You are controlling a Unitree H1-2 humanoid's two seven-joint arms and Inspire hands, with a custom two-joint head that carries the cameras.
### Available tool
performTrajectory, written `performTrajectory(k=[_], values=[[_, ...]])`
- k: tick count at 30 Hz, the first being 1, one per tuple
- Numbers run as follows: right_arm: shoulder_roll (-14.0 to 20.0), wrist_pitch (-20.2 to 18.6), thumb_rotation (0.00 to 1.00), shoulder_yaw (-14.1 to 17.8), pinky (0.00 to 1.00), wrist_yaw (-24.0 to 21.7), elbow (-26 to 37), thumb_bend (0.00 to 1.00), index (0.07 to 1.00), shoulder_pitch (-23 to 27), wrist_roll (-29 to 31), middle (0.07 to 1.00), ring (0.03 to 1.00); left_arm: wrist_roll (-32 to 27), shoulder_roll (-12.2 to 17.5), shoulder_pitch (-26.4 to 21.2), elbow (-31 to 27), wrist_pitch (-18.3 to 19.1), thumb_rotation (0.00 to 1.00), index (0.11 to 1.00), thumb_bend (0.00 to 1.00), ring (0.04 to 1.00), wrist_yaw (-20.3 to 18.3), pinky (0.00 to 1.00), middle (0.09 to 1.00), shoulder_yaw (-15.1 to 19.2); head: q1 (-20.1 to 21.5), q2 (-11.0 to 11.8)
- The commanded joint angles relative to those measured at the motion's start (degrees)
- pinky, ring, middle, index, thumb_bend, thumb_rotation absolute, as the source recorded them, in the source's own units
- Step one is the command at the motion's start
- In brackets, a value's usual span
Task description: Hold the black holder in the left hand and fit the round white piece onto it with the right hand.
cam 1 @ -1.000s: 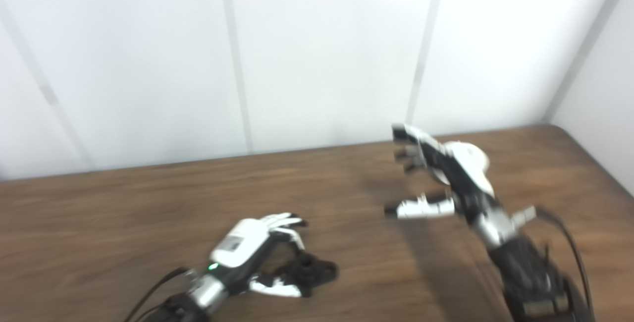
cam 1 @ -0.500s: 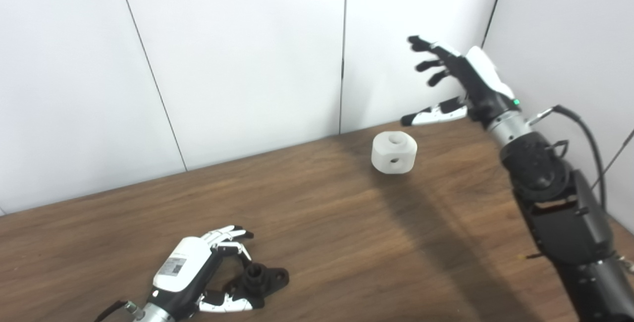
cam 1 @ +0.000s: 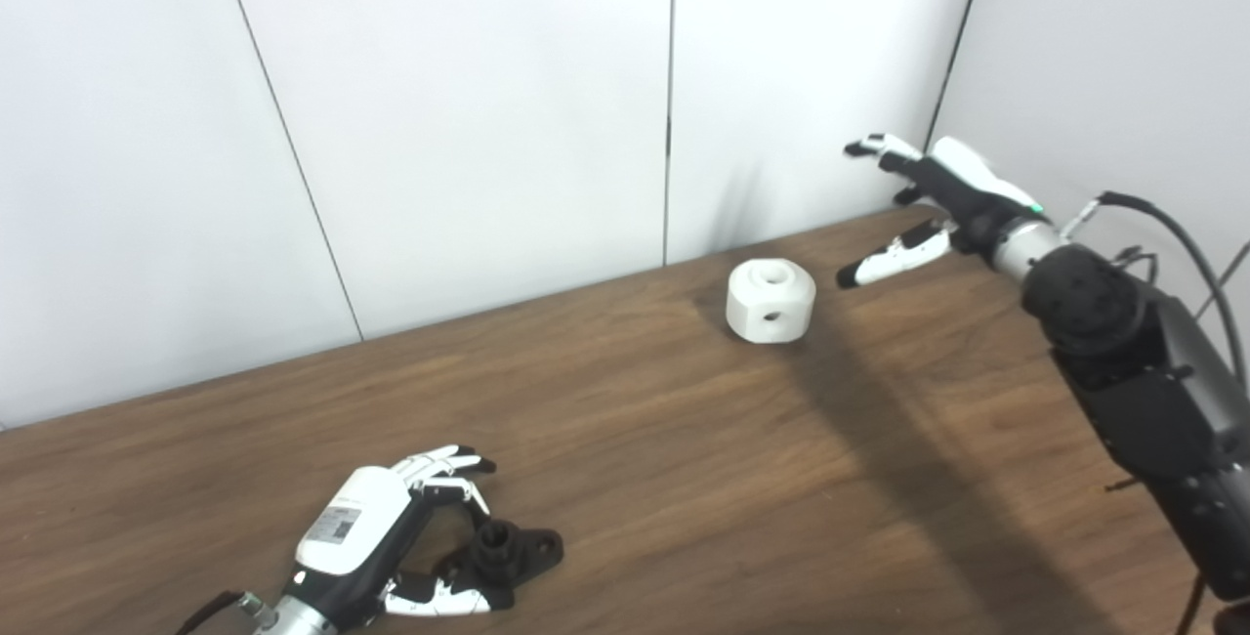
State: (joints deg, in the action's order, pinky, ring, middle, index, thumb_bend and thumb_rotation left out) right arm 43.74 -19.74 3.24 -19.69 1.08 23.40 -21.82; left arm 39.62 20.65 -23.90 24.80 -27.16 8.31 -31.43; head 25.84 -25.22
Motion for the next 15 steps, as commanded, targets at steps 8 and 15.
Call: performTrajectory(k=[8,15], values=[[3.01,-3.15,0.28,-6.12,0.83,-5.89,-5.99,0.99,0.989,7.09,-1.52,1.000,0.998,3.42,3.39,5.89,7.04,2.58,0.05,0.484,0.52,0.871,-2.11,0.84,0.814,-0.88,-0.54,-0.02],[1.86,-2.95,0.30,-9.19,0.93,-6.75,-10.78,0.99,1.000,8.75,-1.77,1.000,0.997,3.45,3.18,6.32,5.67,3.20,0.05,0.484,0.52,0.869,-2.84,0.82,0.812,-0.71,-0.54,-0.02]])
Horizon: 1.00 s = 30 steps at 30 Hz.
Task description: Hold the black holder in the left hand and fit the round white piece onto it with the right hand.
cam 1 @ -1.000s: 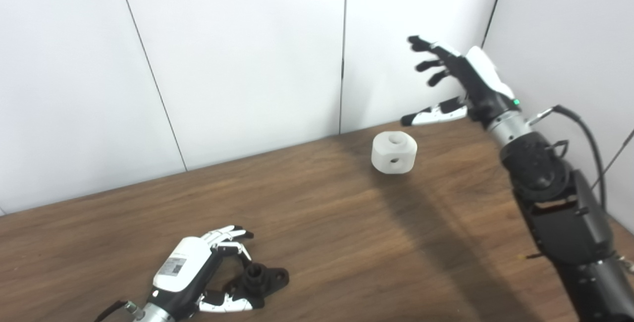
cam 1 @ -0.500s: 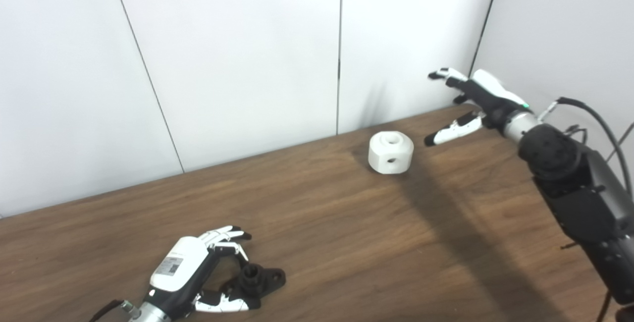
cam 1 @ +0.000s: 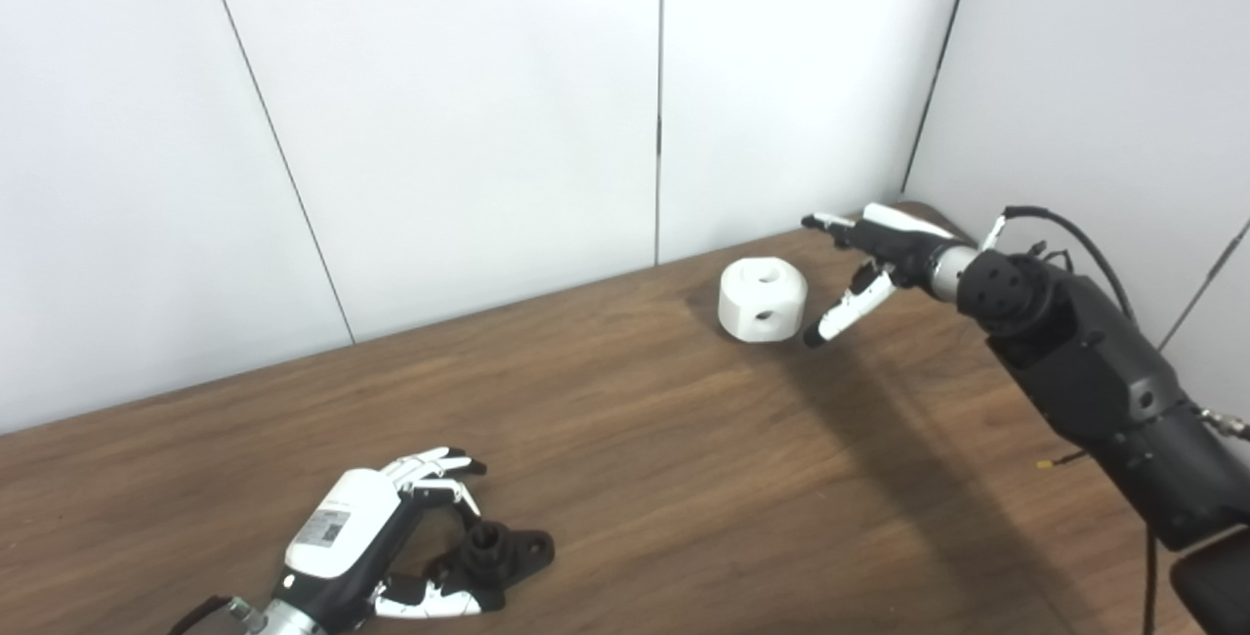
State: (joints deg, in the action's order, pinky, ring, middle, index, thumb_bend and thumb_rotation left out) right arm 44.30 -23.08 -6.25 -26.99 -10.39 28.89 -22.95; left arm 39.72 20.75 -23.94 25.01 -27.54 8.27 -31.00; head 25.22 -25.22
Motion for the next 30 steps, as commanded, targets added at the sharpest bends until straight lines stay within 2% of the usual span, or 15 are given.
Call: performTrajectory(k=[1,6,10,13,15,20,30], values=[[1.07,0.33,0.31,0.00,0.94,0.65,0.13,0.99,1.000,3.43,-0.66,1.000,0.999,3.38,3.07,6.44,5.13,3.74,0.05,0.484,0.52,0.868,-2.96,0.82,0.812,-1.11,0.07,-0.02],[-0.44,1.26,0.31,-0.77,0.87,2.35,-3.09,1.00,0.995,4.10,-0.81,1.000,1.000,3.62,2.94,6.97,3.85,3.70,0.05,0.483,0.52,0.856,-2.90,0.80,0.801,-0.80,-0.88,-0.38],[-1.65,2.44,0.30,-1.13,0.87,4.02,-4.88,0.98,0.991,4.26,-1.42,1.000,1.000,3.80,2.87,7.38,2.75,3.95,0.05,0.483,0.52,0.852,-3.41,0.78,0.798,-0.47,-0.89,-0.50],[-2.71,5.05,0.28,-1.08,0.84,6.78,-6.32,0.97,0.973,4.06,-1.77,1.000,1.000,4.00,2.88,7.68,1.67,4.45,0.05,0.483,0.52,0.849,-4.12,0.78,0.795,-0.25,-0.97,-0.55],[-3.38,7.27,0.28,-1.21,0.77,9.03,-7.26,0.97,0.944,3.87,-2.14,0.996,0.970,3.86,2.84,7.87,1.10,4.71,0.05,0.483,0.52,0.849,-4.66,0.78,0.795,-0.07,-1.12,-0.64],[-5.37,10.40,0.27,-1.32,0.74,12.94,-9.00,0.94,0.910,3.71,-2.65,0.971,0.922,3.68,2.88,8.49,-0.96,5.77,0.05,0.484,0.52,0.853,-6.70,0.78,0.800,0.31,-1.47,-1.01],[-7.89,9.91,0.27,-2.01,0.74,14.10,-9.55,0.92,0.909,3.90,-3.43,0.967,0.922,3.31,2.87,9.53,-2.41,6.03,0.05,0.484,0.52,0.843,-6.99,0.77,0.793,0.83,-1.66,-1.56]])
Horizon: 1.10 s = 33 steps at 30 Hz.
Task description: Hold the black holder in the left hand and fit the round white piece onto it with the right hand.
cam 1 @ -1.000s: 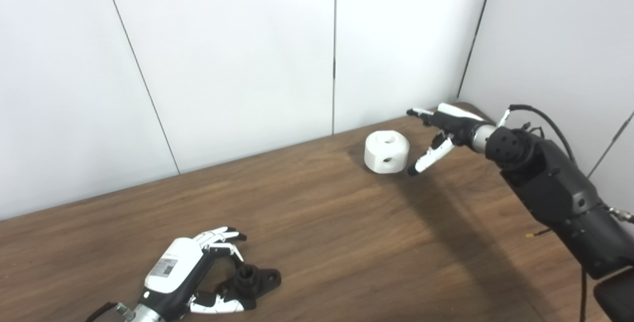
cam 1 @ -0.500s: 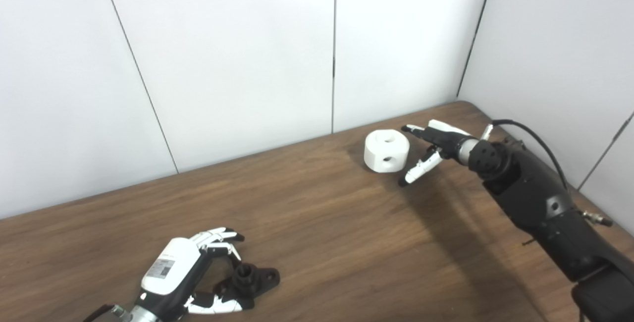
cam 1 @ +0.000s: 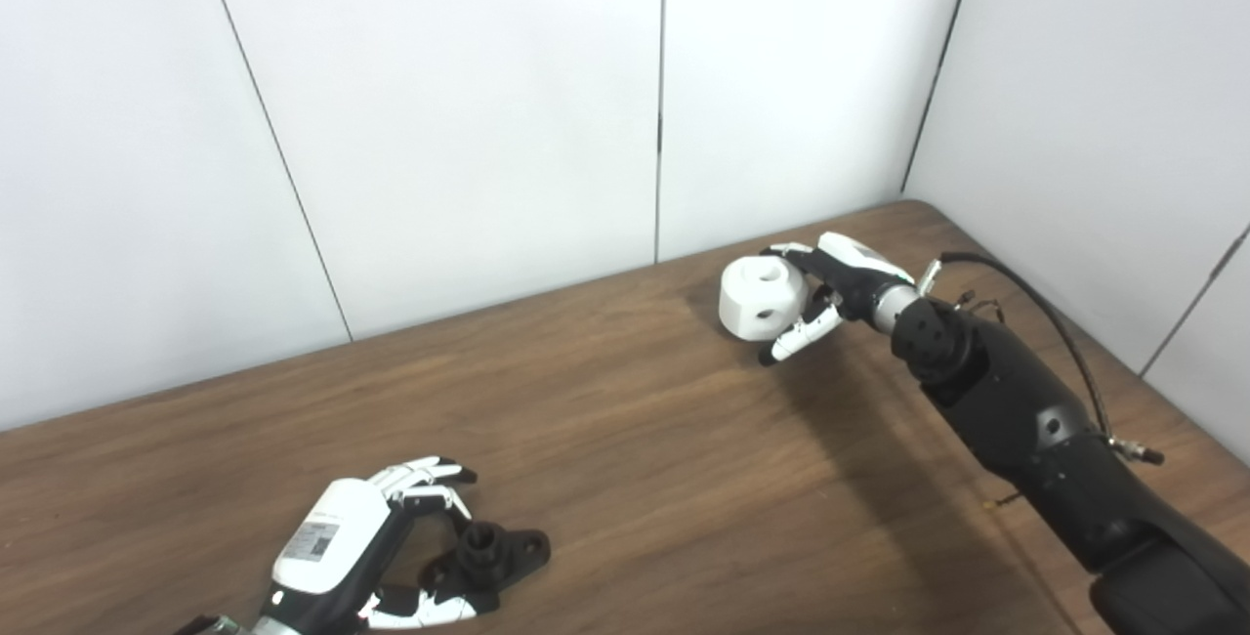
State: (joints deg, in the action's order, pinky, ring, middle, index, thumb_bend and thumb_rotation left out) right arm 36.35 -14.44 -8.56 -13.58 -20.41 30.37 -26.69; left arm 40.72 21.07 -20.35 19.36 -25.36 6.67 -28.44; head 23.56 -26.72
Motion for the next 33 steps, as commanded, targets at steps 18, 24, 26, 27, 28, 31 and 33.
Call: performTrajectory(k=[18,24,26,27,28,31,33], values=[[-2.62,9.32,0.14,1.24,0.66,13.87,-2.45,0.56,0.507,1.13,-2.62,0.790,0.784,2.42,2.63,6.35,3.45,3.72,0.05,0.483,0.52,0.850,-5.18,0.79,0.799,-1.69,-0.37,-1.11],[-3.18,12.33,0.13,1.31,0.65,18.61,-4.18,0.52,0.481,0.85,-3.86,0.740,0.784,2.12,2.42,6.48,3.41,3.80,0.05,0.483,0.52,0.843,-5.16,0.79,0.798,-1.59,-0.63,-1.54],[-3.30,13.08,0.13,1.28,0.66,19.51,-4.73,0.52,0.481,0.83,-4.01,0.738,0.782,2.05,2.34,6.49,3.24,4.02,0.05,0.484,0.52,0.844,-5.48,0.79,0.799,-1.63,-0.92,-1.73],[-3.32,13.38,0.13,1.25,0.65,19.83,-4.96,0.52,0.481,0.84,-4.08,0.736,0.776,2.00,2.31,6.48,3.23,4.09,0.05,0.484,0.52,0.847,-5.59,0.79,0.801,-1.64,-1.00,-1.76],[-3.40,13.60,0.13,1.29,0.65,20.09,-5.06,0.52,0.481,0.82,-4.04,0.734,0.773,1.97,2.23,6.46,3.19,4.27,0.05,0.484,0.52,0.848,-5.76,0.79,0.802,-1.66,-1.12,-1.78],[-3.48,13.85,0.13,1.31,0.64,20.35,-5.20,0.52,0.481,0.81,-3.97,0.729,0.758,1.76,1.97,6.37,3.55,4.17,0.05,0.484,0.52,0.849,-5.63,0.80,0.803,-1.61,-1.43,-1.88],[-3.51,13.52,0.13,1.35,0.64,20.07,-5.03,0.52,0.482,0.78,-3.91,0.730,0.760,1.72,1.85,6.30,3.97,3.89,0.05,0.484,0.52,0.848,-5.33,0.80,0.802,-1.61,-1.57,-1.91]])
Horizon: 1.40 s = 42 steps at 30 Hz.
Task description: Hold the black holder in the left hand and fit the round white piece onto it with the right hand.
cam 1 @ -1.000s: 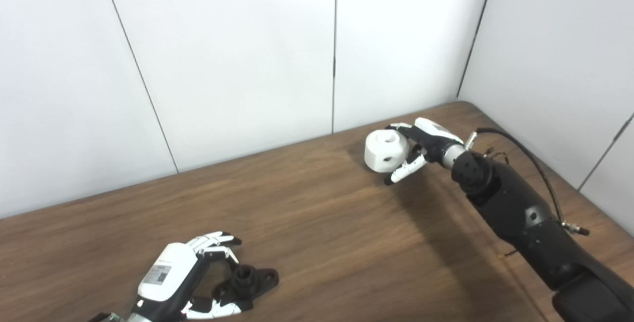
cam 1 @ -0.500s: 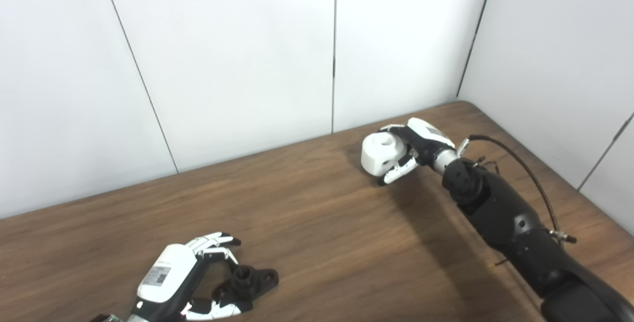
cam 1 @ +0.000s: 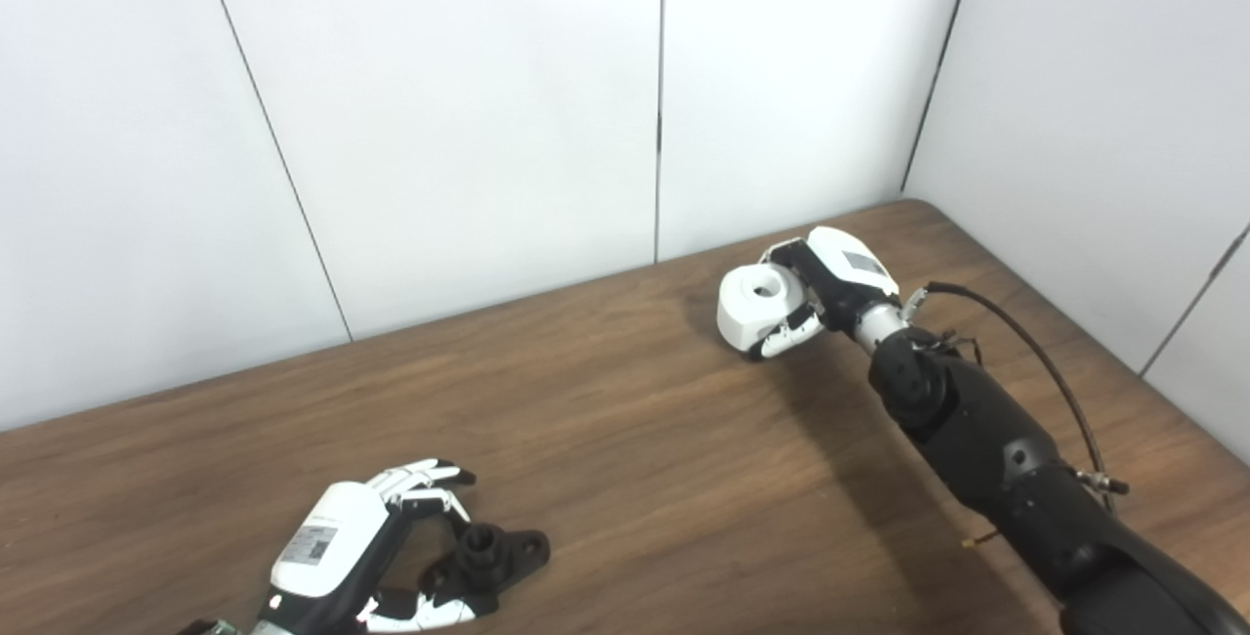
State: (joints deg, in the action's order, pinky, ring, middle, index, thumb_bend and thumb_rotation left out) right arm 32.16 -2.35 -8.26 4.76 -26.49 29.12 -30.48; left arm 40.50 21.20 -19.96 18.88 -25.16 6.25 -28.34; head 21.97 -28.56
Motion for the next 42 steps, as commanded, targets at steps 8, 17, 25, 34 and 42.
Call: performTrajectory(k=[8,17,25,34,42], values=[[0.31,1.14,0.13,0.42,0.65,-0.34,4.07,0.52,0.482,1.60,-0.08,0.735,0.764,2.46,1.41,5.69,4.64,4.03,0.05,0.483,0.52,0.851,-4.67,0.81,0.808,-1.85,-2.05,-0.71],[-2.62,-1.84,0.13,-1.75,0.64,-6.73,14.09,0.52,0.481,1.69,-0.94,0.737,0.762,2.81,0.82,5.37,4.61,4.42,0.05,0.483,0.52,0.869,-4.75,0.82,0.814,-2.12,-5.70,-1.77],[-5.33,-4.77,0.13,-3.11,0.64,-12.83,25.26,0.52,0.480,1.84,-2.10,0.743,0.767,3.37,-0.12,4.97,5.01,4.98,0.05,0.484,0.52,0.874,-4.37,0.82,0.817,-2.37,-10.42,-2.32],[-7.31,-5.20,0.13,-3.69,0.64,-18.53,35.08,0.52,0.480,0.11,-0.02,0.739,0.772,3.60,-1.38,4.58,5.34,6.08,0.05,0.484,0.52,0.884,-4.61,0.85,0.823,-2.71,-16.26,-4.26],[-9.37,-6.24,0.13,-4.54,0.68,-23.36,40.56,0.52,0.480,-1.38,3.39,0.742,0.780,4.45,-2.25,4.22,4.65,7.50,0.06,0.483,0.52,0.884,-5.32,0.85,0.828,-3.01,-18.86,-5.63]])
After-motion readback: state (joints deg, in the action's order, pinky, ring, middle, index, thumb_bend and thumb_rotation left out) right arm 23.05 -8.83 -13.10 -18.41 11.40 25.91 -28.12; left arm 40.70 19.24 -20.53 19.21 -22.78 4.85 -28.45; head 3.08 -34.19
